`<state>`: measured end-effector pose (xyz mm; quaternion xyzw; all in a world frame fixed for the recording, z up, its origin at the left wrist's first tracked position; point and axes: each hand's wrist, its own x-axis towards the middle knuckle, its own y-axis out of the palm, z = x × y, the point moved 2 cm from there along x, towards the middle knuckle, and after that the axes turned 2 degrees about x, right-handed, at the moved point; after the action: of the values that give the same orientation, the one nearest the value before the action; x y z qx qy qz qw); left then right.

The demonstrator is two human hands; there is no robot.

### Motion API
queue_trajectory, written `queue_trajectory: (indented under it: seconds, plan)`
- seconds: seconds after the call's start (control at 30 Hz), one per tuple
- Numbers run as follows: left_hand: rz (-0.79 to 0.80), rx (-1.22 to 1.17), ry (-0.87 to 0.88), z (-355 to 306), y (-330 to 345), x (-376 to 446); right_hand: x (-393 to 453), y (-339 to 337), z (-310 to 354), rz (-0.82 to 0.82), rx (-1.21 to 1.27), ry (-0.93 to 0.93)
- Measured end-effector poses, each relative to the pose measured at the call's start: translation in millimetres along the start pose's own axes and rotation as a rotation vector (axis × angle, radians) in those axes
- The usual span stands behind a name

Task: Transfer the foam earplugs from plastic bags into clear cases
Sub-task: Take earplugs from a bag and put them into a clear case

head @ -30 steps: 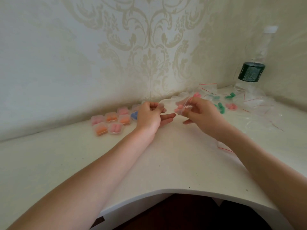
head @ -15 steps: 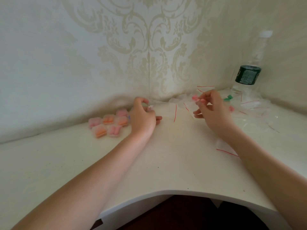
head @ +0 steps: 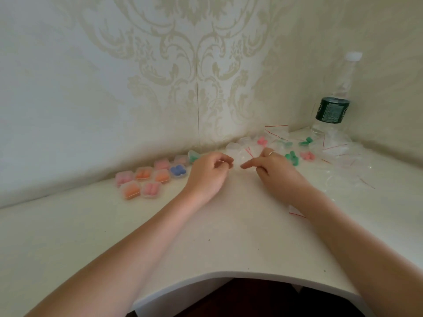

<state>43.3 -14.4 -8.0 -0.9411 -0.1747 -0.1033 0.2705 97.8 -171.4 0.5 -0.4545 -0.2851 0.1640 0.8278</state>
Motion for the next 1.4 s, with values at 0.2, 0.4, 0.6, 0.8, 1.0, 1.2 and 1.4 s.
queue_trajectory:
  seconds: [0.2,0.4,0.6,0.8,1.0,1.2,1.4]
  plan:
    - [-0.103,0.425,0.212,7,-7,20,0,-5,1,0.032,-0.068,0.082]
    - [0.122,0.672,0.289,17,23,51,-1,-7,3,-0.069,0.043,0.038]
    - [-0.019,0.556,0.215,16,18,47,3,-12,-2,-0.267,0.166,0.065]
    - [-0.285,0.24,0.191,2,2,30,3,-10,0,-0.243,0.365,0.141]
    - [-0.202,0.061,0.352,-13,-7,-6,3,-13,9,-0.192,0.675,0.25]
    - [-0.099,0.22,0.508,-9,-12,-27,-9,-10,33,-0.066,0.563,0.139]
    - [-0.135,0.171,0.457,-12,-12,-27,-11,-9,34,0.003,0.423,0.083]
